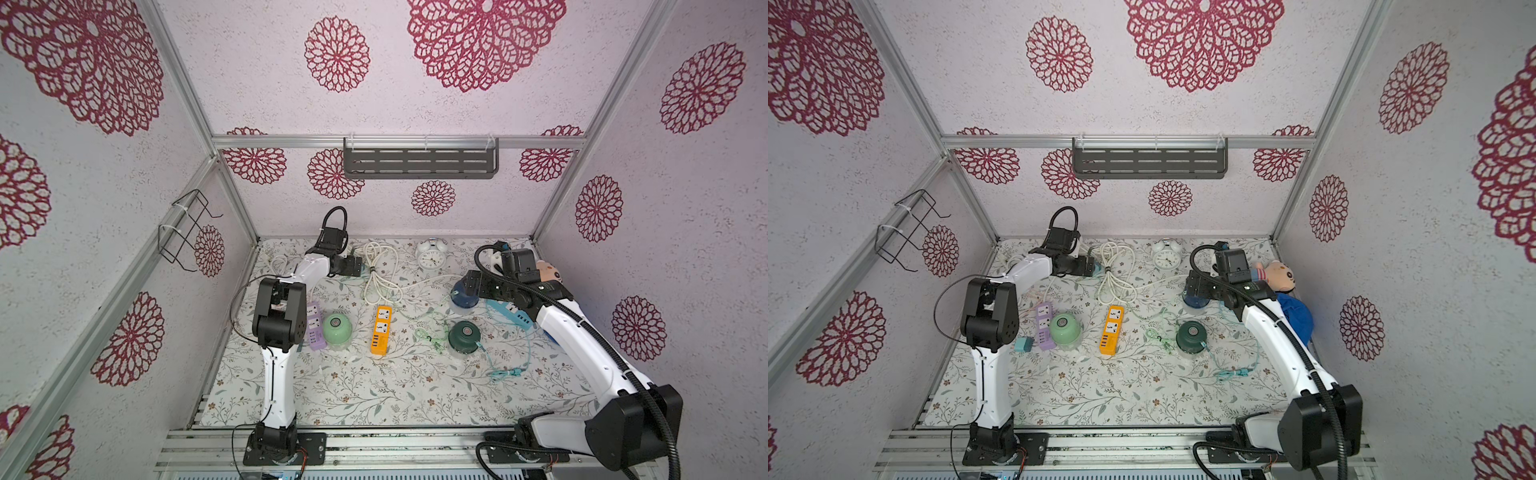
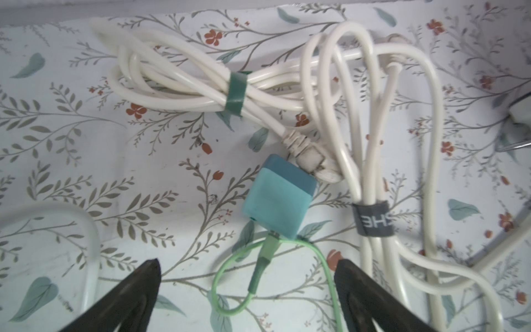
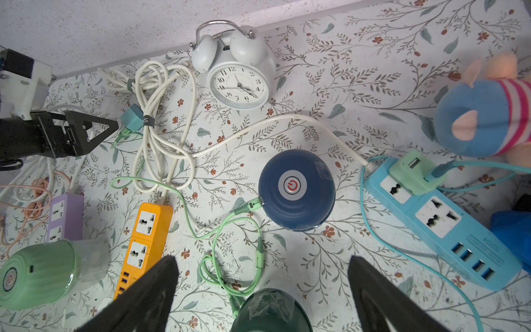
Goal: Charge the cordless meat grinders
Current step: Pick up the plug from the center of the board.
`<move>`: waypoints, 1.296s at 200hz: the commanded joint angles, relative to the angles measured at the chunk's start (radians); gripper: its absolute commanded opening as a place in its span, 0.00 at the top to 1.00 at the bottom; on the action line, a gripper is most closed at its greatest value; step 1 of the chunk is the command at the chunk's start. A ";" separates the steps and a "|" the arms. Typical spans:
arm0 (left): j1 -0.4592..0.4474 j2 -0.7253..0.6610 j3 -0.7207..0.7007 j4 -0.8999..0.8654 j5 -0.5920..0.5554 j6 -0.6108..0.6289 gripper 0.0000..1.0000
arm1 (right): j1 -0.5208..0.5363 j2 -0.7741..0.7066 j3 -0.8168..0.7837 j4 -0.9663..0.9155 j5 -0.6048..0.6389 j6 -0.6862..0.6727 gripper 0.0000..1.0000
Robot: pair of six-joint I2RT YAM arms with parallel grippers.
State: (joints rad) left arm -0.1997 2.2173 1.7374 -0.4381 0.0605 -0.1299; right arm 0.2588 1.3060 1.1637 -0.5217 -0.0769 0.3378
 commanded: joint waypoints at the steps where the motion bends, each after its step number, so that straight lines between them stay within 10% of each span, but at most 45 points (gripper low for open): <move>1: -0.020 0.009 0.038 0.014 0.025 0.055 0.01 | 0.009 0.011 0.000 0.019 -0.039 0.024 0.06; 50: -0.036 0.197 0.293 -0.202 -0.056 0.085 0.05 | 0.073 0.015 -0.014 0.046 -0.074 0.065 0.09; 259: -0.059 0.313 0.434 -0.262 -0.073 0.084 0.43 | 0.131 0.013 0.024 0.027 -0.046 0.090 0.09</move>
State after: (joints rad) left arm -0.2508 2.5385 2.1773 -0.7277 -0.0139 -0.0513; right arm 0.3790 1.3277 1.1500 -0.4950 -0.1345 0.4126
